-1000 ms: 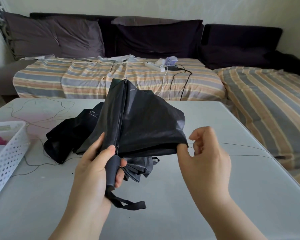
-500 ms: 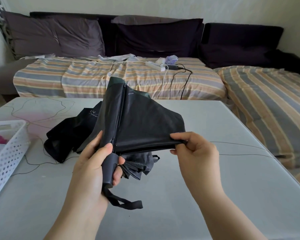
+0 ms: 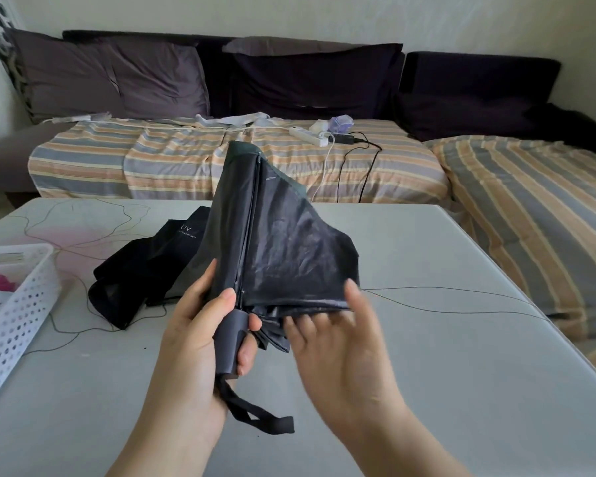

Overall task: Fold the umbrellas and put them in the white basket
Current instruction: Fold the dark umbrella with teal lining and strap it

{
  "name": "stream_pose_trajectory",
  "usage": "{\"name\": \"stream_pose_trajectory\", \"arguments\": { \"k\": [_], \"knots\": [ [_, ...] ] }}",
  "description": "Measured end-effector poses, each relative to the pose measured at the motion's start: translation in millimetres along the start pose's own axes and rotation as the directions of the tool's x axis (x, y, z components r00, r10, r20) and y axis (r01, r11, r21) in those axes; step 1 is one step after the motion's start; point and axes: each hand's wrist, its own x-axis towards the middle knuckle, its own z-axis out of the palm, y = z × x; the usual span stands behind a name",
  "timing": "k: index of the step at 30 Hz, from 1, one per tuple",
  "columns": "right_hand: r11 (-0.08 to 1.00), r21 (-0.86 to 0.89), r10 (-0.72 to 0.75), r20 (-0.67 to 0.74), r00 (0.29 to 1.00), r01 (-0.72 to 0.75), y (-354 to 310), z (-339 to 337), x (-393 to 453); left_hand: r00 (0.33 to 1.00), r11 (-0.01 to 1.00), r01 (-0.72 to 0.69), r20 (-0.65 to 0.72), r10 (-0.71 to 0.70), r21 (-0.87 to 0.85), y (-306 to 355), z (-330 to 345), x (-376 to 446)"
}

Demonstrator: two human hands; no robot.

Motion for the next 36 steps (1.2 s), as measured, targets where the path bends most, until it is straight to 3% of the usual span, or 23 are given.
{"name": "stream_pose_trajectory", "arguments": {
  "k": [6,10,13,16,20,24,28,31,36],
  "knots": [
    [0.995,-0.097,-0.044,-0.283,0.958,0.017,-3,10,10,0.999,1.0,0.021,-0.028,-0.02,0.007,-1,3,-3],
    [0.944,-0.308,-0.176,-0.169,0.97,0.118,-5,13,-3,0.991,0.999,0.012,-0.132,-0.005,0.05,-5,2,-4],
    [0.915,-0.394,-0.106,-0.024,0.994,0.088,2,12,-3,0.988,0.999,0.017,-0.151,-0.011,0.038,-7,6,-6],
    [0.8,-0.6,-0.078,-0.079,0.994,0.015,6,7,4,0.99,0.999,0.03,-0.142,-0.025,0.034,-8,10,-8],
    [0.737,-0.674,-0.141,-0.091,0.986,0.043,3,12,4,0.986,0.995,0.044,-0.166,-0.029,0.088,-14,14,-11],
    [0.61,-0.792,-0.116,-0.048,0.992,0.033,-1,25,-5,0.991,0.975,0.067,-0.126,-0.041,0.211,-22,22,-17],
    [0.486,-0.848,-0.161,0.153,0.975,0.213,-1,34,-3,0.998,0.932,0.054,-0.054,-0.037,0.358,-26,28,-24],
    [0.392,-0.88,-0.025,0.282,0.959,0.268,-2,30,-1,1.0,0.874,0.004,0.01,-0.01,0.485,-23,28,-26],
    [0.37,-0.87,0.228,0.424,0.877,0.325,-19,18,-3,0.997,0.849,0.011,0.062,-0.052,0.528,-20,25,-22]
  ]
}}
